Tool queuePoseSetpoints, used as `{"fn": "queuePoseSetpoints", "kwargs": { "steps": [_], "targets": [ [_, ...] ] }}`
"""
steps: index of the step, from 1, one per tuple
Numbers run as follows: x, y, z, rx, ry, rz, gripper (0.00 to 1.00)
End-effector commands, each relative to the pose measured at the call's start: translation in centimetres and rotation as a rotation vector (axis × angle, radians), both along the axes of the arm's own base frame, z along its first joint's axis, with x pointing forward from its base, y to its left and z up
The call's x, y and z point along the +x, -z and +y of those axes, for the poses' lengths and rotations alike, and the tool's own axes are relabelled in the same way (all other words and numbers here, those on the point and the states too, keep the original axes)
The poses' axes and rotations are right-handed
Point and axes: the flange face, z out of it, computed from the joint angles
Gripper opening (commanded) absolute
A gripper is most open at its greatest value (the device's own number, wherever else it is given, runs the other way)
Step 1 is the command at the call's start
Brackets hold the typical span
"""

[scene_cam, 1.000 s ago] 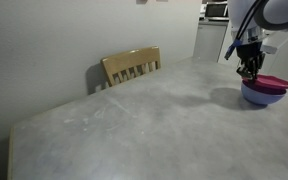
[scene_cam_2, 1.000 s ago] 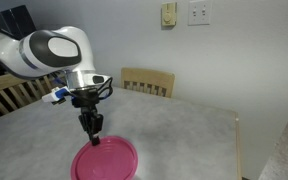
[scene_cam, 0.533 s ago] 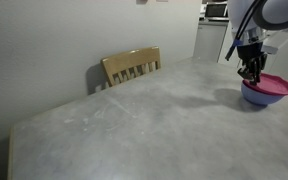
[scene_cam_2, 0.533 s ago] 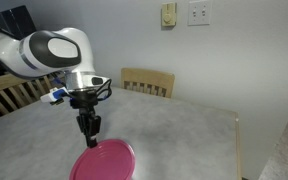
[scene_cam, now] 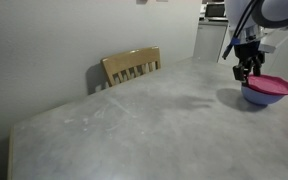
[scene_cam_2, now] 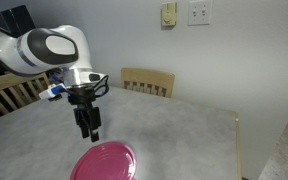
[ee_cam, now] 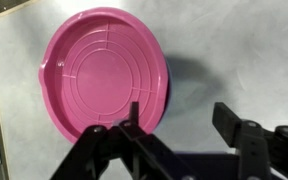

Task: Put the pink plate on the bowl

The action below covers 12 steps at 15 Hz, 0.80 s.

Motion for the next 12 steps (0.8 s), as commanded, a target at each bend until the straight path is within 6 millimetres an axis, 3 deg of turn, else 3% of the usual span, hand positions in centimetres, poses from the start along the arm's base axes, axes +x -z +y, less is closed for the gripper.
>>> {"fn": "queuePoseSetpoints", "kwargs": {
  "steps": [1, 12],
  "targets": [
    [0.1, -2.7, 1.2, 0.007, 0.023, -0.035, 1.0],
    [-0.8, -11.3, 3.3, 0.038, 0.178, -0.148, 1.0]
  ]
}}
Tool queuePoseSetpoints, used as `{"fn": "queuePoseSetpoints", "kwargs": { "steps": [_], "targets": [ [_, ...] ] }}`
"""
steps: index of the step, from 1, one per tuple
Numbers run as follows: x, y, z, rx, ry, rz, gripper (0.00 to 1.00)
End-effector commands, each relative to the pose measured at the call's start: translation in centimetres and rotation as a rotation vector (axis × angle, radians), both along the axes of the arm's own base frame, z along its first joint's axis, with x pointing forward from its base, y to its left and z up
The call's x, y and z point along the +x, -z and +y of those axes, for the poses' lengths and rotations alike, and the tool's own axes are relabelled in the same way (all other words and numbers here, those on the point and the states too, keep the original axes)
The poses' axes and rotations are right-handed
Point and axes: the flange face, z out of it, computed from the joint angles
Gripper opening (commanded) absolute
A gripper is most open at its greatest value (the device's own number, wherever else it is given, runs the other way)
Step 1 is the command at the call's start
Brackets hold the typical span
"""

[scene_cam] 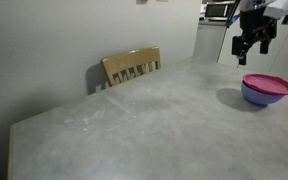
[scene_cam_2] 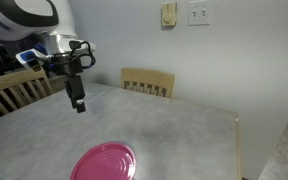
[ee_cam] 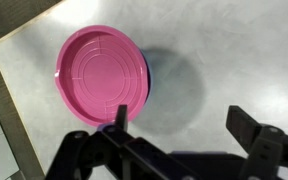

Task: Put the pink plate on the bowl

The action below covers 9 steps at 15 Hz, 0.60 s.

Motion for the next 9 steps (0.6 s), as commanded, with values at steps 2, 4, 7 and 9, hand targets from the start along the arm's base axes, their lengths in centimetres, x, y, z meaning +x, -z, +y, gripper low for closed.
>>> {"fn": "queuePoseSetpoints", "kwargs": {
  "steps": [2, 4, 7, 9],
  "targets": [
    [-0.82, -2.66, 0.9, 0.036, 0.011, -0.028, 1.0],
    [-0.79, -3.15, 1.23, 0.067, 0.019, -0.036, 1.0],
    [-0.18, -3.01, 1.22, 0.045, 0.019, -0.051, 1.0],
    [-0.19, -3.04, 1.24, 0.046, 0.02, -0.051, 1.0]
  ]
}}
